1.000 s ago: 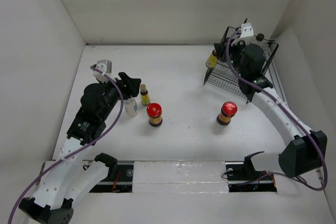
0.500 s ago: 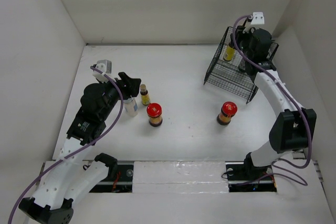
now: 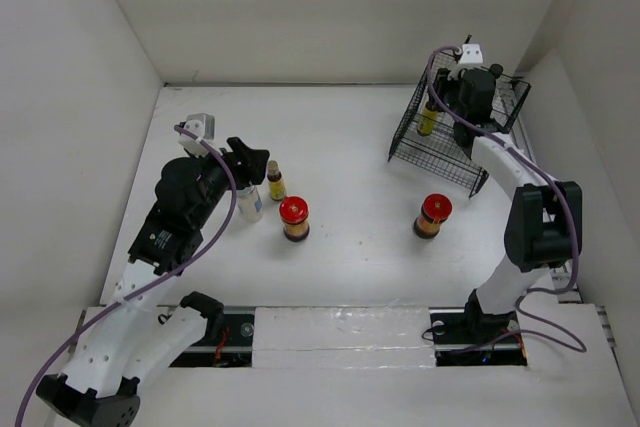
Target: Organize the condiment bottles
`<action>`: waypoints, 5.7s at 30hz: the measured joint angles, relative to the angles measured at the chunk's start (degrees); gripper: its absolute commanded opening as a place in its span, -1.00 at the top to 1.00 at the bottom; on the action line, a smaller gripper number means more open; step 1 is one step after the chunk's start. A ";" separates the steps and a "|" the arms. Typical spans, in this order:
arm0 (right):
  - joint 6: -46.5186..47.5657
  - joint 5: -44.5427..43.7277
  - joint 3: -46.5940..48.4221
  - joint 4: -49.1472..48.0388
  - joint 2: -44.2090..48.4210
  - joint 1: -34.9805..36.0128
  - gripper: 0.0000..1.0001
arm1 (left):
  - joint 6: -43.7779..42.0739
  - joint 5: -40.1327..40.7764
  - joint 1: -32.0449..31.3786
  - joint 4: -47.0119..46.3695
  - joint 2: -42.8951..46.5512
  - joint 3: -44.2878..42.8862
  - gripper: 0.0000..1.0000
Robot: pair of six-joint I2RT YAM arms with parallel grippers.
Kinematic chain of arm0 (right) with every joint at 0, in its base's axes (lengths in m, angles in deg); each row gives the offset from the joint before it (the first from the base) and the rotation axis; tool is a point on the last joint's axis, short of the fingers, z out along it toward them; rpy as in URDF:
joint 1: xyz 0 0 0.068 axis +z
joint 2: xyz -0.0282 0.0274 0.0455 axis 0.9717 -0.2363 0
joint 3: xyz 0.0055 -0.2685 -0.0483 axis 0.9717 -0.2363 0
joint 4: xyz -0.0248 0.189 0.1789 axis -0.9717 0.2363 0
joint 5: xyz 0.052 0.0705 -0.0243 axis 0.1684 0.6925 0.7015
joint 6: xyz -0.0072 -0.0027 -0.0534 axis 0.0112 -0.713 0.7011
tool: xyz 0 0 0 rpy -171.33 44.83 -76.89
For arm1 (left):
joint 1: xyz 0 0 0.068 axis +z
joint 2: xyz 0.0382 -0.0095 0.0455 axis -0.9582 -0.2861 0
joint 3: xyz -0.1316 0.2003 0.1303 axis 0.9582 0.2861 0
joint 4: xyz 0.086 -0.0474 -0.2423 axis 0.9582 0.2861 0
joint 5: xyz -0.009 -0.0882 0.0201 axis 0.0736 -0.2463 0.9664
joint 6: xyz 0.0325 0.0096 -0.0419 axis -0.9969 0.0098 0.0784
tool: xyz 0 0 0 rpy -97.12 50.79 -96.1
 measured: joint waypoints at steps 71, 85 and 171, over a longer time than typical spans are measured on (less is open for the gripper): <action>9.46 18.49 -16.83 -1.95 2.27 47.60 -0.90 | 0.00 1.92 0.00 0.02 1.64 0.02 -0.31; 4.44 14.49 -16.72 -12.85 -3.08 48.85 -0.77 | 0.00 1.53 0.02 0.00 1.20 0.02 -0.28; -2.62 -19.26 -14.99 -7.54 4.85 -1.07 -0.14 | 0.02 0.00 0.00 -0.02 0.57 0.02 -0.28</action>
